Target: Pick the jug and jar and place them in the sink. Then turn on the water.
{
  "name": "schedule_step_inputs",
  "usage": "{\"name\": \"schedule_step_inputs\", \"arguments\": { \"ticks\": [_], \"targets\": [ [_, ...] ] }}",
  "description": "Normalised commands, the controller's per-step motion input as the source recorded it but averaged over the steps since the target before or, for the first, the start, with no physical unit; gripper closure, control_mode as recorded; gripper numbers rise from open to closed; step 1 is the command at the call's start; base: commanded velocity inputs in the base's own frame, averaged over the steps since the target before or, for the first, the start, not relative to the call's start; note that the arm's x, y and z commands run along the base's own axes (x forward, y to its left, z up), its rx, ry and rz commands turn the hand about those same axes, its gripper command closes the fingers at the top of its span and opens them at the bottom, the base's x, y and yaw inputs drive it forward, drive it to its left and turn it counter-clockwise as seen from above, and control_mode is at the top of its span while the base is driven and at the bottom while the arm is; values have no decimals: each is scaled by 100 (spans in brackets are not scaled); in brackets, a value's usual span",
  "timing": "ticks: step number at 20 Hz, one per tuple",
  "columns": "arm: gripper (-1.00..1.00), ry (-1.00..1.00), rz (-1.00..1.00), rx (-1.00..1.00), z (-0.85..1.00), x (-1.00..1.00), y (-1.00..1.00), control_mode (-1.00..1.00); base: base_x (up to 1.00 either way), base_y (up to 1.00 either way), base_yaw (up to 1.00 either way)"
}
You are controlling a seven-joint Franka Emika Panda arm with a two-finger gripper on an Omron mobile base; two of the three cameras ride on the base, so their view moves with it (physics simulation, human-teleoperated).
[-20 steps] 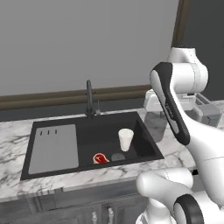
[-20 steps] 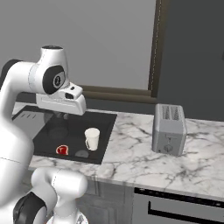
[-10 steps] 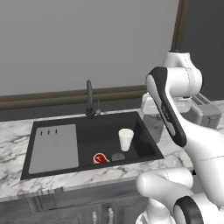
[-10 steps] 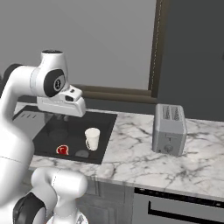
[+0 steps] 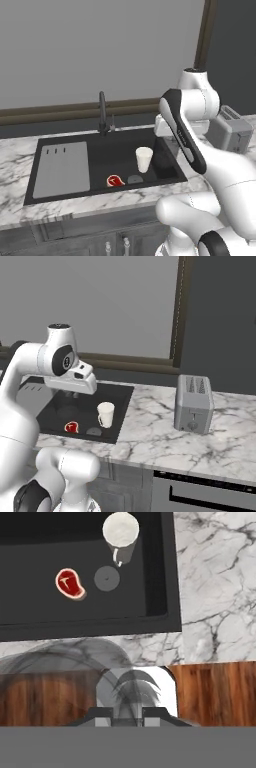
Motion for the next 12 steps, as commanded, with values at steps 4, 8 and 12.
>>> {"name": "schedule_step_inputs", "arguments": {
  "ticks": [4,8,12],
  "targets": [
    [100,-3,0,0,-34,17,0,-100,0,0,0],
    [100,-2,0,0,-29,22,0,-100,0,0,0],
    [100,-1,0,0,-21,23,0,-100,0,0,0]
  ]
}}
